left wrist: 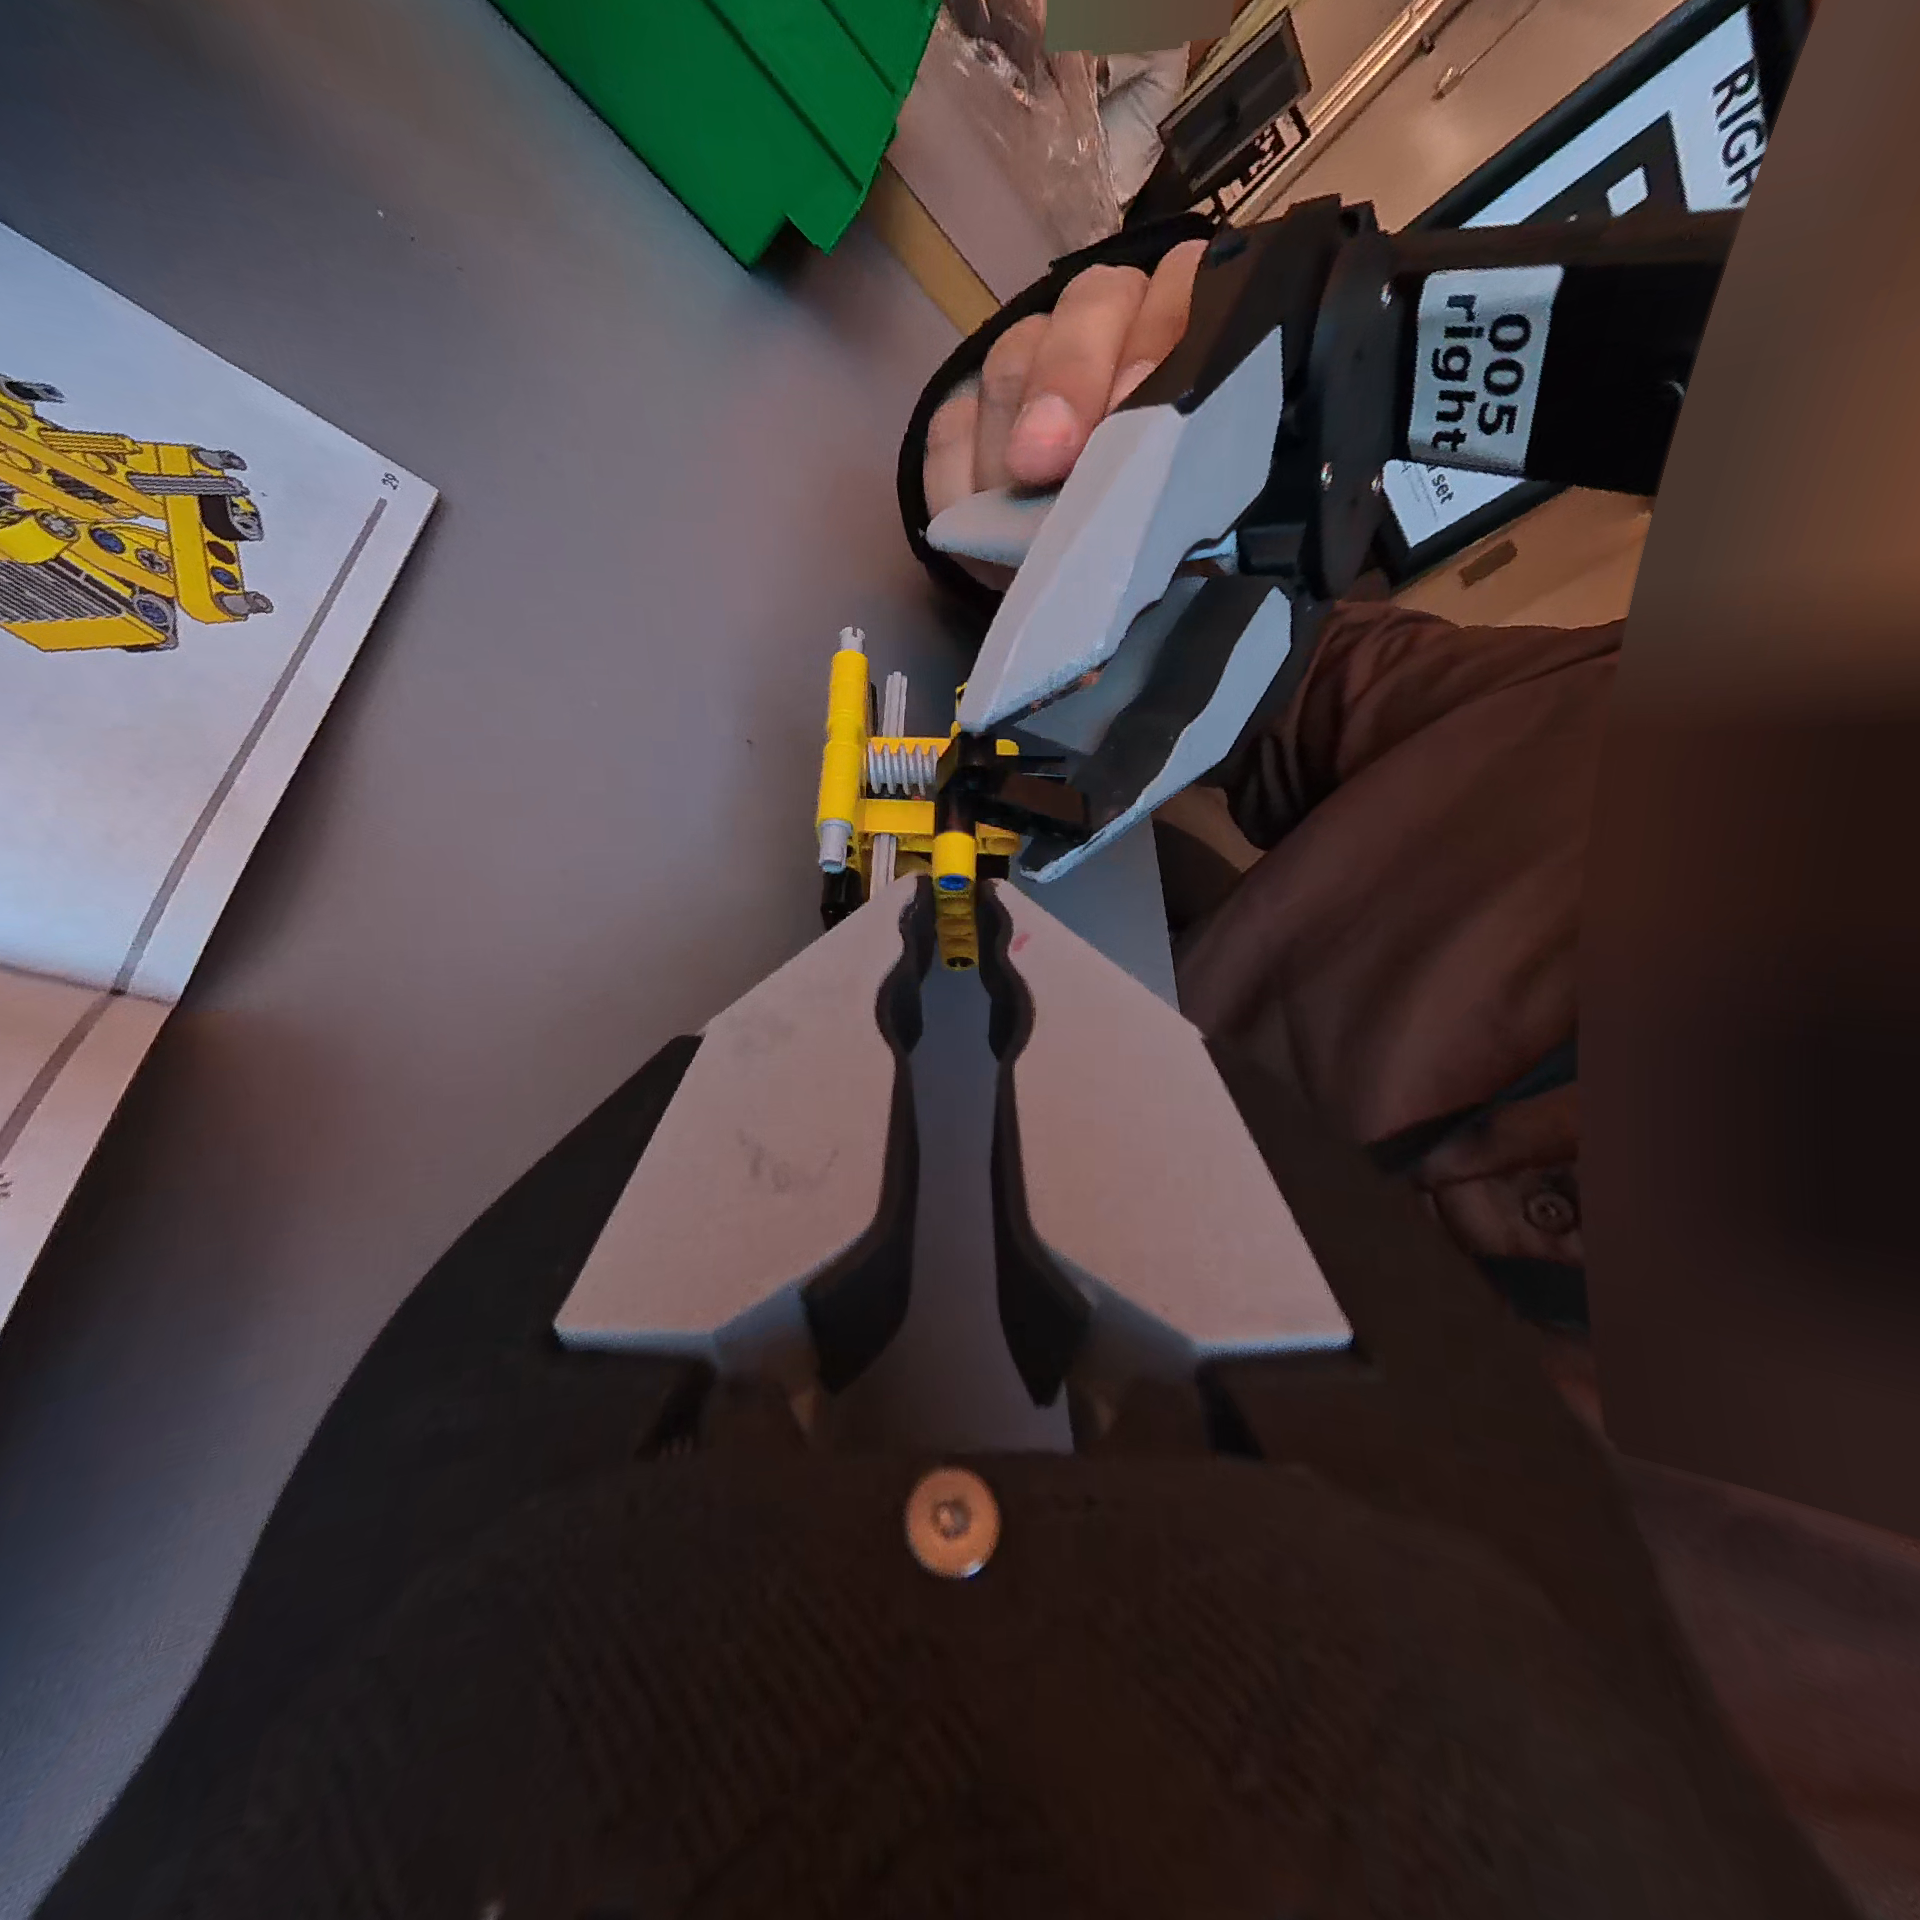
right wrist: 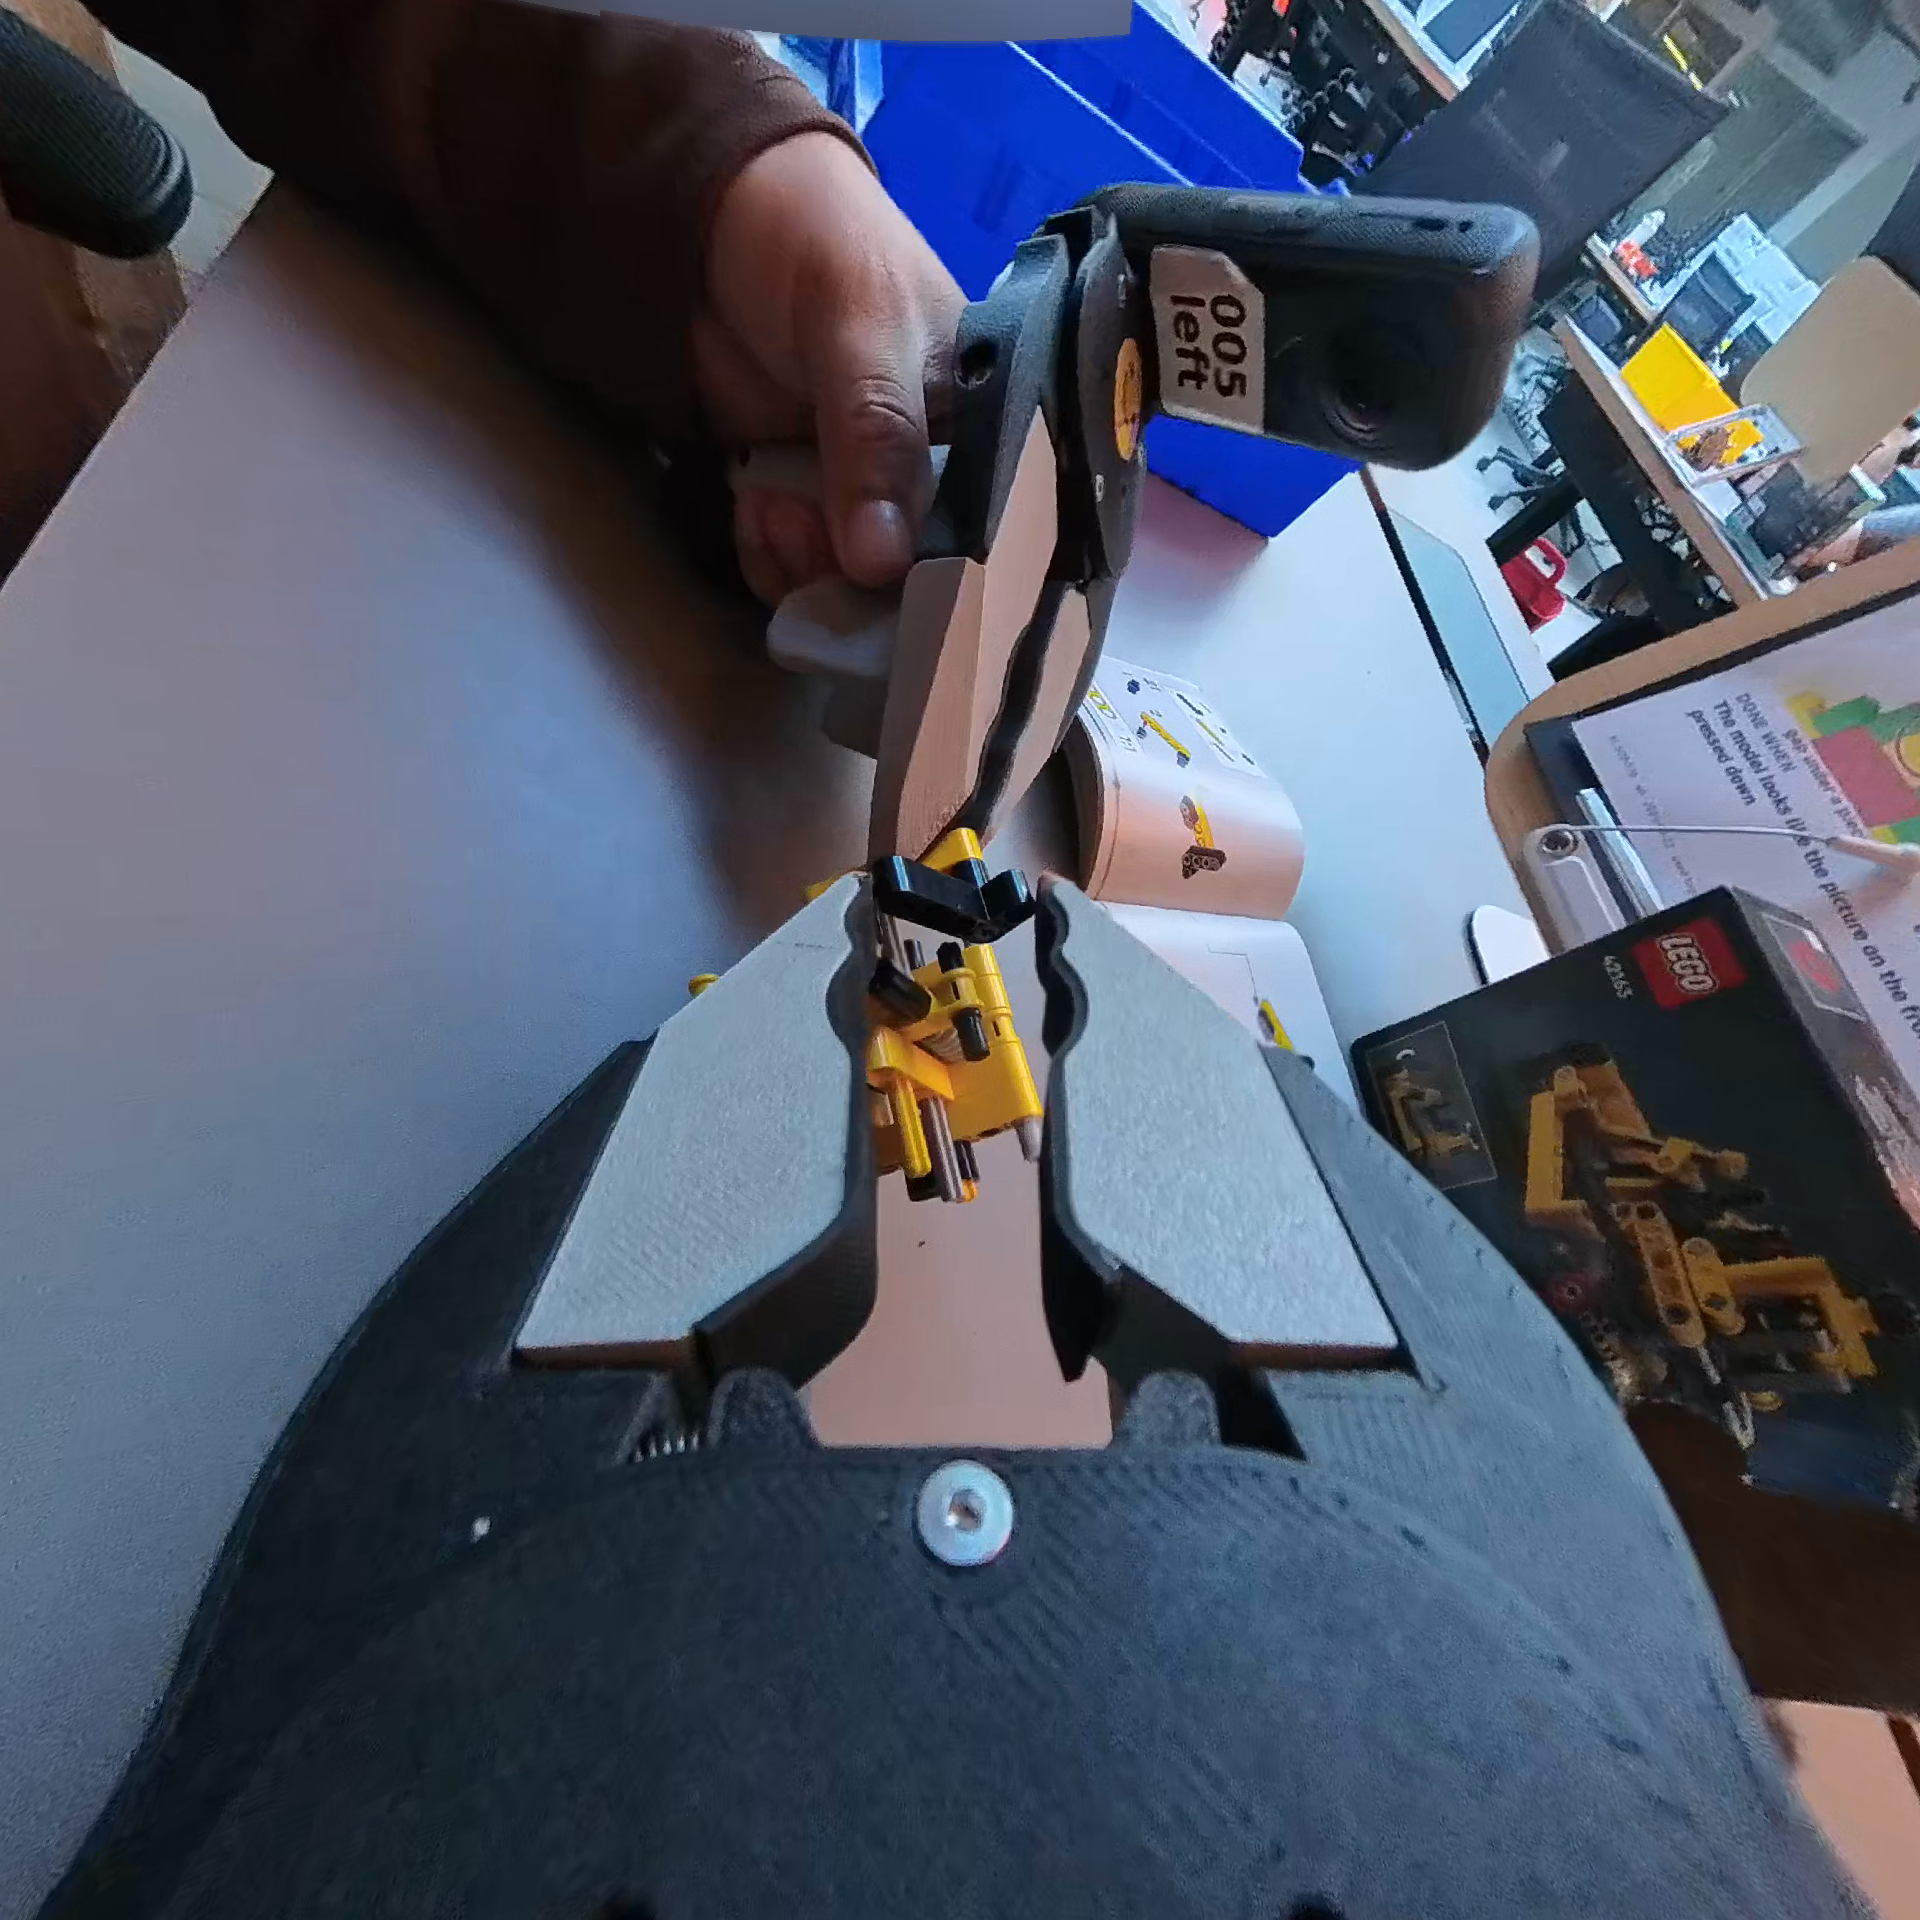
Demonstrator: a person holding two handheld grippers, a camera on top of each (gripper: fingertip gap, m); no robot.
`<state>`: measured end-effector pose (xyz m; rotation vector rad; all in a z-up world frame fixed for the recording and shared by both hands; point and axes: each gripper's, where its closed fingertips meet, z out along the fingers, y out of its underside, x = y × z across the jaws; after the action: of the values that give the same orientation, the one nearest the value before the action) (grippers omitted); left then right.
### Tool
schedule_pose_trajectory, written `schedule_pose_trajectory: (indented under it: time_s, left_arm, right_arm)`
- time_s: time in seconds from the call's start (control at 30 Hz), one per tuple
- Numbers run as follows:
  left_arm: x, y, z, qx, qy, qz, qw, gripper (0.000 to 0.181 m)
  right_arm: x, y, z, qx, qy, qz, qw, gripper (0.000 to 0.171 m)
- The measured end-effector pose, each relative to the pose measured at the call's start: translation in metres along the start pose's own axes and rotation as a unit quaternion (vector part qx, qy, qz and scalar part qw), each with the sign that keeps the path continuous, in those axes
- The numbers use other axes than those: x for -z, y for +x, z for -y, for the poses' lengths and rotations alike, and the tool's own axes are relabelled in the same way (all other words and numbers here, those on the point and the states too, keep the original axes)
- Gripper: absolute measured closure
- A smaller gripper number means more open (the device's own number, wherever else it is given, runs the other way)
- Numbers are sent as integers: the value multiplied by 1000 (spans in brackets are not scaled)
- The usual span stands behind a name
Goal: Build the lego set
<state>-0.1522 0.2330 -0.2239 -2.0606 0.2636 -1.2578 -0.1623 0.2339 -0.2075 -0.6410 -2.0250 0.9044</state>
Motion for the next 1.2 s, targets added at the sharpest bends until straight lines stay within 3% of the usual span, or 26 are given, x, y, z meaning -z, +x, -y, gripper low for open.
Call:
schedule_pose_trajectory:
  time_s: [0.1,0.2,0.3,0.33,0.43,0.63,0.73,0.9,1.03,1.2]
  left_arm:
    - [-1,5,0,-5,-7,-4,1000,176]
    - [-5,8,-1,-12,-17,-5,1000,176]
    - [-4,4,0,-22,-19,11,999,176]
    - [-4,4,0,-22,-20,11,1000,176]
    - [-6,7,-2,-24,-27,6,999,176]
    - [-7,6,-3,-17,-26,1,1000,176]
    - [-7,6,-3,-20,-26,1,999,176]
    - [-6,5,-1,-22,-23,0,1000,176]
    - [-1,2,-5,-6,-27,-27,999,176]
    - [5,-2,-6,44,-30,-65,997,176]
  right_arm:
    - [2,-3,6,29,10,4,1000,147]
    - [1,-13,8,44,5,28,999,160]
    - [-1,-10,6,-14,-6,40,999,160]
    - [-1,-9,7,-35,-1,48,998,160]
    - [2,1,8,-34,12,24,999,130]
    - [-2,-5,0,-20,-11,28,999,145]
    - [-2,-4,1,-105,-3,69,992,146]
    - [-3,-1,2,-283,33,168,944,144]
    - [-1,10,-3,-276,33,137,951,126]
    - [18,8,-9,-242,32,142,959,124]
